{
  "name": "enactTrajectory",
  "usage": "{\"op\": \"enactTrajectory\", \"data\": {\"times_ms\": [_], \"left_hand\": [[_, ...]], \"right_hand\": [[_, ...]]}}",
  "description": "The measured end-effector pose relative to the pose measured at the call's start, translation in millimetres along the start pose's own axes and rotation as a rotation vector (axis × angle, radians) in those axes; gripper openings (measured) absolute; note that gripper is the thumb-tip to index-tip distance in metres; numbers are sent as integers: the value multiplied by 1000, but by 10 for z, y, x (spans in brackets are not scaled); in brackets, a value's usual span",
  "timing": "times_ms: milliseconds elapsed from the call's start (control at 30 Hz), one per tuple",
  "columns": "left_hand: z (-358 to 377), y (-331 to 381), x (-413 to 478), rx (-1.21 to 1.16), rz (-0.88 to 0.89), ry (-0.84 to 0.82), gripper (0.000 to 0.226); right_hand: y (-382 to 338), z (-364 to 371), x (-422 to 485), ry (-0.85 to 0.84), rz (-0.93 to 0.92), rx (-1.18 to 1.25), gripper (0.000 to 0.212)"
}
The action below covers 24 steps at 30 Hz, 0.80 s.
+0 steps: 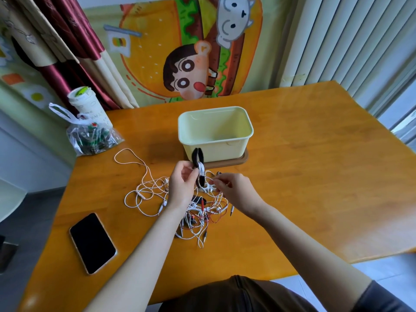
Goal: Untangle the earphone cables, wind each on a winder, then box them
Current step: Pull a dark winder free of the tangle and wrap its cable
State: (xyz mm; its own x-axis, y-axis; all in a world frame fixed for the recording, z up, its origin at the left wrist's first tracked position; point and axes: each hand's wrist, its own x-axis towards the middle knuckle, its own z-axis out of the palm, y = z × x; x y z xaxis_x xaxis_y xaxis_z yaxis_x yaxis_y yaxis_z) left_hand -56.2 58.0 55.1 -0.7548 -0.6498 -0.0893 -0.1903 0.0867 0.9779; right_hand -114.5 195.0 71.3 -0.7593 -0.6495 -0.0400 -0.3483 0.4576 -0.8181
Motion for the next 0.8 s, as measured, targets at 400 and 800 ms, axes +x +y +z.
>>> {"op": "enactTrajectory", "data": {"times_ms": [400, 800], "left_hand": [[-43, -154, -110, 449, 130, -350, 17], [-10, 34, -251, -262, -181, -569, 19]], "right_hand": [[149, -362, 151, 58, -40, -172, 13], [332, -371, 194, 60, 86, 214, 23]]}}
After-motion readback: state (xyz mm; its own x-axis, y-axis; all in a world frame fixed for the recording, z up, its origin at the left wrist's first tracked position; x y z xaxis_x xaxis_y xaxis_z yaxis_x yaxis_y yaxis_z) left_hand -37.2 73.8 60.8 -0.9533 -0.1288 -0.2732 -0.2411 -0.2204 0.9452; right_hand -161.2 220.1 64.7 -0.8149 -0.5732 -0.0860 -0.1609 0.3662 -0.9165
